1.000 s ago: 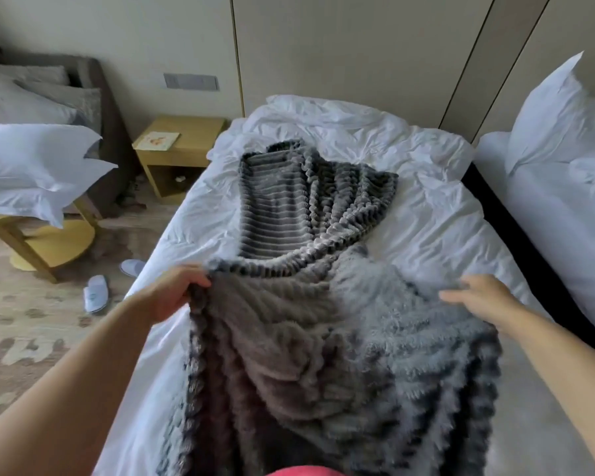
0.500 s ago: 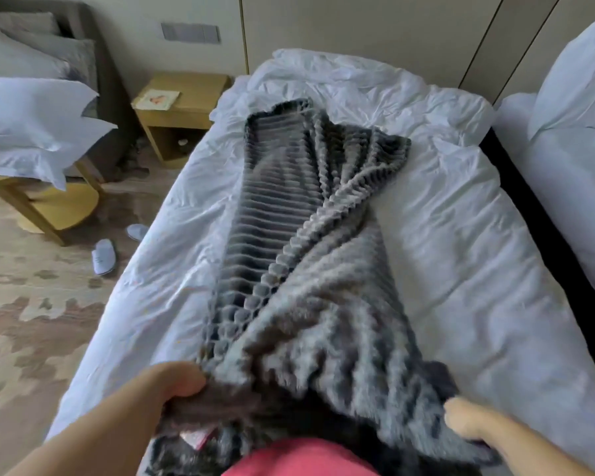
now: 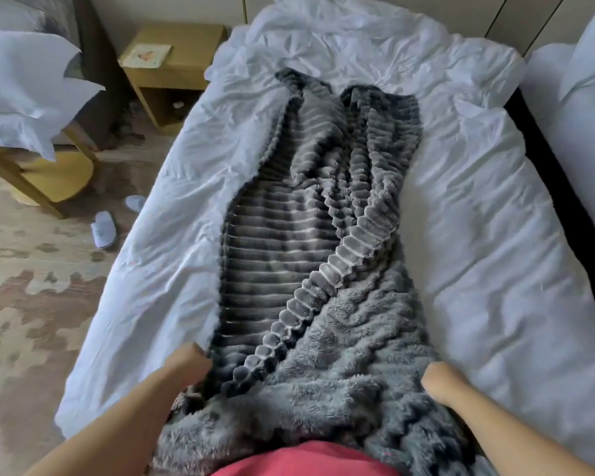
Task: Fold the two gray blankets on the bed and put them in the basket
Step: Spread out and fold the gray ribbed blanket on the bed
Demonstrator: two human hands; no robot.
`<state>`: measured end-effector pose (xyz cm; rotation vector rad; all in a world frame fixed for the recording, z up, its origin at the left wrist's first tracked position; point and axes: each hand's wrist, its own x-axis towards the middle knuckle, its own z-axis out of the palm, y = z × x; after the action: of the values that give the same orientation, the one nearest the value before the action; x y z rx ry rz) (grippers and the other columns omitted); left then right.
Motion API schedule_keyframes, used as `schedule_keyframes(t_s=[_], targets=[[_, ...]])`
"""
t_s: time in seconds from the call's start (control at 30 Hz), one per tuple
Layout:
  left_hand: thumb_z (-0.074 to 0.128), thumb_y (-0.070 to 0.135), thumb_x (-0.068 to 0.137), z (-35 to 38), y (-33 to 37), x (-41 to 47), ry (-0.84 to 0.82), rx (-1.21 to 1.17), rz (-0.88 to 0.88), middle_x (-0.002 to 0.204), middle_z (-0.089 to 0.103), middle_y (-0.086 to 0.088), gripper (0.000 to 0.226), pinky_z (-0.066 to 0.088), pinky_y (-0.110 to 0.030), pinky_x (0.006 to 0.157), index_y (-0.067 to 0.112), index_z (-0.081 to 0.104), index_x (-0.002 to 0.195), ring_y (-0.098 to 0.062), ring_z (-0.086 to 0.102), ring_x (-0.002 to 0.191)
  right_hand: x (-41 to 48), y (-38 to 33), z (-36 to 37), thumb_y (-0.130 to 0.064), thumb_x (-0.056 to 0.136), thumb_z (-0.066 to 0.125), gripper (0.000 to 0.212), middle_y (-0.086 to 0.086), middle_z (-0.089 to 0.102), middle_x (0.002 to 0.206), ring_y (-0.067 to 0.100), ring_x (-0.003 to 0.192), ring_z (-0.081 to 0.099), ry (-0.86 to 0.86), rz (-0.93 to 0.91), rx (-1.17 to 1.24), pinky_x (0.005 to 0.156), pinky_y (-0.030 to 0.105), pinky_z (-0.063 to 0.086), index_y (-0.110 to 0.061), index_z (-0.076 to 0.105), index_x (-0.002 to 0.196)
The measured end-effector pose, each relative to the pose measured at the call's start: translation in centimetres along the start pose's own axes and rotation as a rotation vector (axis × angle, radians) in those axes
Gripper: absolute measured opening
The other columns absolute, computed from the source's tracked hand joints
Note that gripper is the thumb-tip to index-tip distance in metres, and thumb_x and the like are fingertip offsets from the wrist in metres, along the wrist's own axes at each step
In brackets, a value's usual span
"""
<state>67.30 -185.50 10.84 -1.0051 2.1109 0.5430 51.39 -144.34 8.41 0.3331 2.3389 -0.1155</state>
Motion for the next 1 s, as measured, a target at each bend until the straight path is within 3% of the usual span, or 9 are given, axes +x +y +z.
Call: schedule_keyframes(t_s=[0.13, 0.27, 0.4, 0.53, 0.63, 0.73, 0.8, 0.87, 1.0], targets=[[0.054, 0.015, 0.083, -1.1, 3.1, 1.6, 0.105, -0.136, 0.094, 0.082, 0.067, -0.005, 0.014, 0.047, -0.026, 0.064, 0.021, 0.066, 0.088, -0.019, 0.057, 0.069, -0.4, -5.8, -2.0, -0.015, 0.093, 0.043, 0.019, 0.011, 0.059, 0.089, 0.02, 0.079, 0.049, -0.101, -0.171, -0.02, 0.074, 0.026, 0.043, -0.013, 0.06, 0.084], [0.054, 0.02, 0.084, -0.7, 6.8, 4.4, 0.047, -0.2, 0.199, 0.067, 0.059, 0.011, 0.014, 0.04, -0.016, 0.051, 0.029, 0.063, 0.087, -0.008, 0.053, 0.057, 0.9, -11.3, -2.6, -0.019, 0.094, 0.045, 0.021, 0.007, 0.06, 0.08, 0.022, 0.077, 0.054, -0.189, -0.257, 0.194, 0.066, 0.029, 0.037, -0.01, 0.063, 0.086], [0.055, 0.025, 0.087, 1.7, 10.2, 8.2, -0.025, -0.293, 0.268, 0.081, 0.061, 0.012, 0.021, 0.037, -0.012, 0.051, 0.023, 0.062, 0.107, -0.008, 0.056, 0.07, 4.3, -17.1, -2.2, -0.01, 0.096, 0.047, 0.02, 0.006, 0.062, 0.077, 0.018, 0.066, 0.058, -0.205, -0.204, 0.621, 0.061, 0.028, 0.047, -0.006, 0.065, 0.104], [0.061, 0.021, 0.084, 6.0, 12.7, 11.0, -0.142, -0.358, 0.31, 0.115, 0.065, 0.001, 0.041, 0.044, -0.022, 0.079, 0.023, 0.053, 0.125, -0.016, 0.061, 0.097, 8.4, -21.3, 0.3, -0.017, 0.096, 0.054, 0.013, 0.019, 0.063, 0.107, 0.03, 0.096, 0.065, -0.254, -0.001, 1.018, 0.079, 0.035, 0.054, -0.006, 0.059, 0.101], [0.067, 0.036, 0.081, 8.3, 13.8, 12.0, -0.221, -0.236, 0.341, 0.128, 0.059, -0.004, 0.06, 0.043, -0.028, 0.091, 0.021, 0.044, 0.135, -0.024, 0.056, 0.116, 11.0, -22.6, 1.1, -0.032, 0.086, 0.07, 0.049, 0.012, 0.058, 0.123, 0.024, 0.09, 0.064, -0.184, 0.148, 1.151, 0.064, 0.028, 0.052, -0.006, 0.053, 0.123], [0.067, 0.052, 0.076, 8.3, 14.6, 12.4, -0.19, -0.111, 0.311, 0.12, 0.061, -0.006, 0.066, 0.048, -0.034, 0.083, 0.02, 0.042, 0.128, -0.028, 0.058, 0.11, 12.1, -24.3, 0.4, -0.02, 0.083, 0.073, 0.049, 0.013, 0.062, 0.12, 0.026, 0.098, 0.064, -0.131, 0.162, 1.331, 0.072, 0.036, 0.056, -0.006, 0.054, 0.125], [0.062, 0.066, 0.073, 7.4, 15.3, 12.4, -0.175, -0.096, 0.276, 0.113, 0.064, -0.003, 0.071, 0.045, -0.033, 0.074, 0.021, 0.04, 0.123, -0.027, 0.061, 0.104, 11.5, -26.5, -0.5, -0.02, 0.081, 0.072, 0.043, 0.011, 0.063, 0.116, 0.025, 0.099, 0.063, -0.042, 0.075, 1.275, 0.085, 0.04, 0.054, -0.007, 0.056, 0.118], [0.057, 0.073, 0.071, 5.6, 15.6, 12.3, -0.147, -0.153, 0.247, 0.108, 0.066, -0.001, 0.071, 0.045, -0.032, 0.073, 0.023, 0.04, 0.119, -0.026, 0.063, 0.102, 9.9, -29.8, -1.9, -0.022, 0.079, 0.072, 0.024, 0.004, 0.066, 0.101, 0.018, 0.088, 0.064, 0.028, -0.065, 1.254, 0.077, 0.033, 0.053, -0.013, 0.059, 0.096], [0.049, 0.039, 0.085, 0.6, 14.6, 12.6, 0.084, -0.308, 0.328, 0.098, 0.068, -0.004, 0.02, 0.047, -0.034, 0.069, 0.024, 0.046, 0.098, -0.03, 0.062, 0.095, 5.9, -38.3, -5.2, -0.029, 0.075, 0.072, 0.019, -0.01, 0.066, 0.089, 0.001, 0.075, 0.066, 0.089, -0.399, 1.279, 0.067, 0.022, 0.052, -0.025, 0.058, 0.086]])
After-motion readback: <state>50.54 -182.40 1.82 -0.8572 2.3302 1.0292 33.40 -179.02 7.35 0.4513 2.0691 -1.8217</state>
